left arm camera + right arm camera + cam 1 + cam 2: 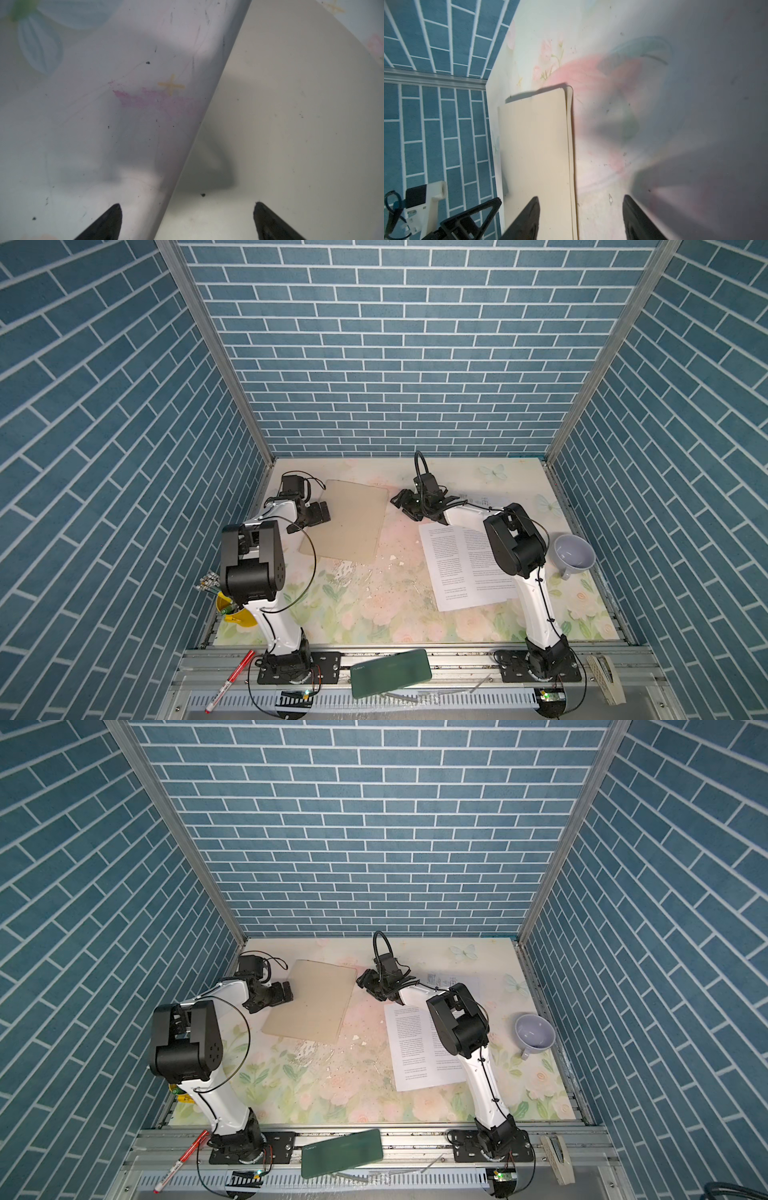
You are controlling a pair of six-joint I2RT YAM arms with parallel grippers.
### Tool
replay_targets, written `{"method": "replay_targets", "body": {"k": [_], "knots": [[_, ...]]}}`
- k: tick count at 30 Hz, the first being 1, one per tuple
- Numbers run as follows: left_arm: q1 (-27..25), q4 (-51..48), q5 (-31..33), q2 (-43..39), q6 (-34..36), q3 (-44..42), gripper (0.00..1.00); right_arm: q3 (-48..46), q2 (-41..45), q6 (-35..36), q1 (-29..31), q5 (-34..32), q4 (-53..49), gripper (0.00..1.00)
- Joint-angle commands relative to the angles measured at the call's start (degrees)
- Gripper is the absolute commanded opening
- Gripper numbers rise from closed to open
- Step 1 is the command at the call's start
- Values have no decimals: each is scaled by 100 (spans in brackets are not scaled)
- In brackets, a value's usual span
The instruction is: Put the files into the folder
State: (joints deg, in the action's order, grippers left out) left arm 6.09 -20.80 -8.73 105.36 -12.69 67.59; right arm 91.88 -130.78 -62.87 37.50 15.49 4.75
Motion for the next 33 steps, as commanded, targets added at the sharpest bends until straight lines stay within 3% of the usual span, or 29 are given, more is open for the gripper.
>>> {"method": "replay_targets", "body": {"k": [1, 16, 33], "knots": [[7, -205, -220, 156, -92, 60, 100, 312, -197, -192, 56, 212, -353, 62], [-215, -333, -884, 344, -212, 114, 90, 662, -459, -79, 55, 605, -697, 57], [-756, -31, -1175, 74, -390, -277, 89, 391, -234, 416, 6, 701, -1169, 55]]}}
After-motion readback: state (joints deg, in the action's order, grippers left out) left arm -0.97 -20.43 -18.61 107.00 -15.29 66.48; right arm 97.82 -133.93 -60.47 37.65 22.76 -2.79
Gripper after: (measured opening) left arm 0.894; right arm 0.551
